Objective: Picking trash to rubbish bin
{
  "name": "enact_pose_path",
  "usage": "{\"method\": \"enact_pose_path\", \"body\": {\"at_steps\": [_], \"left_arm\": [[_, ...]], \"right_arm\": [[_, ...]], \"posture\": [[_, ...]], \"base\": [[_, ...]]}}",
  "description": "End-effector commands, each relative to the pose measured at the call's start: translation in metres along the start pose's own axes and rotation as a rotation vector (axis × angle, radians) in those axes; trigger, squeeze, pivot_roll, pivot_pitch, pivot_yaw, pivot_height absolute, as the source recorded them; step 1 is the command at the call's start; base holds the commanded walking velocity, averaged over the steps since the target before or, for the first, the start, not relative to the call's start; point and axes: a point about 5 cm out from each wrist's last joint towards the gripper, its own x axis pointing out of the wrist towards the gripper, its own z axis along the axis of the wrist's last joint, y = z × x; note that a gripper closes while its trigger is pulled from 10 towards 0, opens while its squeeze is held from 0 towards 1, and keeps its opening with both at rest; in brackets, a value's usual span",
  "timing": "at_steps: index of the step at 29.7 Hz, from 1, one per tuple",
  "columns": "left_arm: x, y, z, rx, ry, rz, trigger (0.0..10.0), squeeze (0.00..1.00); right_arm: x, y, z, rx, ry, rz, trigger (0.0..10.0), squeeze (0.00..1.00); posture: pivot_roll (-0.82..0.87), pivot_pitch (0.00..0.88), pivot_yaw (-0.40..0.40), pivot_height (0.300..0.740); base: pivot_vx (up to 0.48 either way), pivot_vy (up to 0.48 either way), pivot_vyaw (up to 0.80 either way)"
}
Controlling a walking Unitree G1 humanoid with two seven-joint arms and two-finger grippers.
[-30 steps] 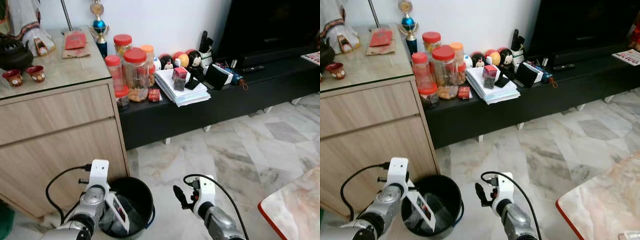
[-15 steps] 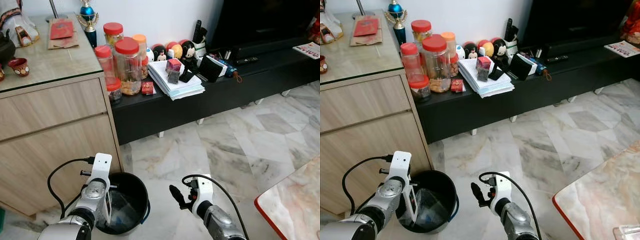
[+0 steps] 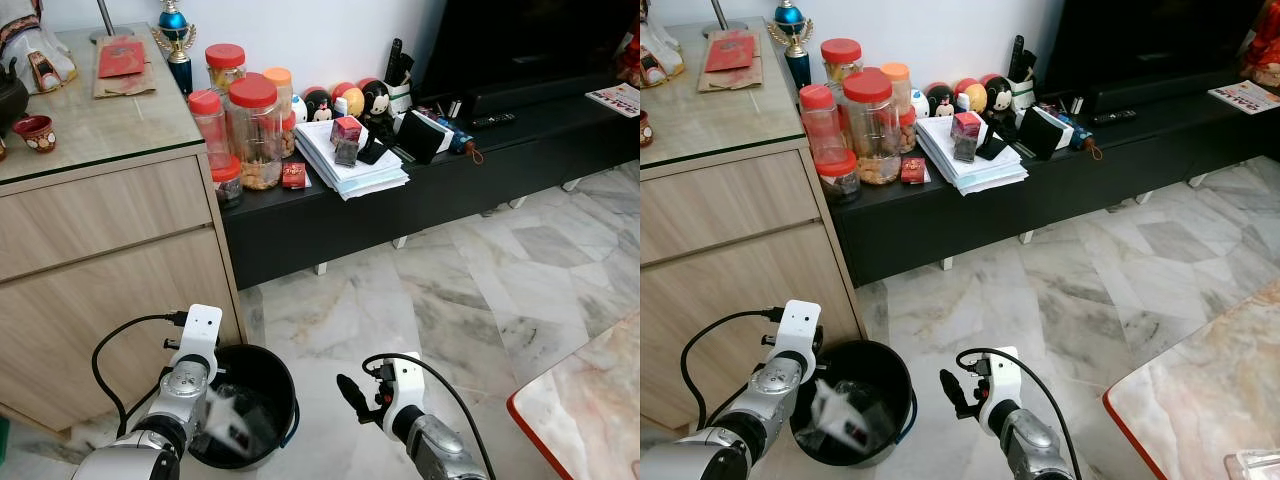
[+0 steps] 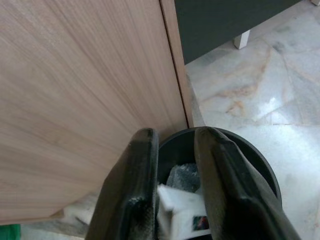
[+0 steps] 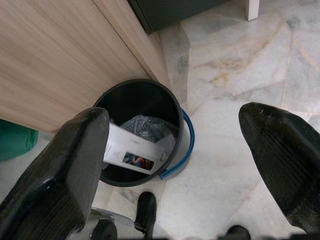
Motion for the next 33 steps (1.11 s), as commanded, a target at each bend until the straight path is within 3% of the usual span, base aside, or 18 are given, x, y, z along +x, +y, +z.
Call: {"method": "enact_pose_path", "body": {"at_steps": [1, 4, 5, 10, 15, 18, 20, 33], "left_arm": [[-0.001, -0.001, -0.005, -0.006, 0.023, -0.008, 10.0, 1.00], [-0.002, -0.001, -0.006, -0.010, 0.025, -0.007, 10.0, 1.00], [-0.009, -0.002, -0.026, -0.042, 0.089, -0.007, 10.0, 0.00], [-0.026, 0.003, -0.064, -0.046, 0.195, 0.017, 10.0, 0.00], [-0.033, 0.008, -0.077, -0.053, 0.232, 0.044, 10.0, 0.00], [-0.051, 0.020, -0.109, -0.057, 0.348, 0.101, 10.0, 0.00], [-0.058, 0.022, -0.119, -0.046, 0.389, 0.106, 10.0, 0.00], [-0.051, 0.014, -0.108, -0.065, 0.344, 0.073, 10.0, 0.00]], "right_arm": [[-0.001, -0.001, -0.001, -0.004, -0.004, -0.011, 10.0, 0.00], [-0.001, -0.001, -0.001, -0.004, -0.003, -0.013, 10.0, 0.00], [-0.004, -0.006, -0.008, -0.010, 0.024, -0.078, 10.0, 0.00], [-0.011, -0.013, -0.020, -0.019, 0.074, -0.177, 10.0, 0.00], [-0.014, -0.015, -0.024, -0.021, 0.085, -0.205, 10.0, 0.00], [-0.020, -0.022, -0.032, -0.005, 0.108, -0.269, 10.0, 0.00], [-0.022, -0.024, -0.034, -0.002, 0.118, -0.286, 10.0, 0.00], [-0.027, -0.029, -0.039, 0.012, 0.128, -0.341, 10.0, 0.00]], "posture": [[-0.05, 0.081, -0.066, 0.740], [-0.05, 0.081, -0.066, 0.740], [-0.04, 0.057, -0.044, 0.740], [-0.02, 0.035, -0.025, 0.740], [-0.02, 0.028, -0.019, 0.740], [-0.01, 0.011, 0.002, 0.740], [-0.02, 0.013, 0.005, 0.740], [-0.02, 0.043, 0.008, 0.740]], "base": [[0.000, 0.000, 0.00], [0.000, 0.000, 0.00], [0.000, 0.000, 0.00], [0.000, 0.000, 0.00], [0.000, 0.000, 0.00], [0.000, 0.000, 0.00], [0.000, 0.000, 0.00], [0.000, 0.000, 0.00]]}}
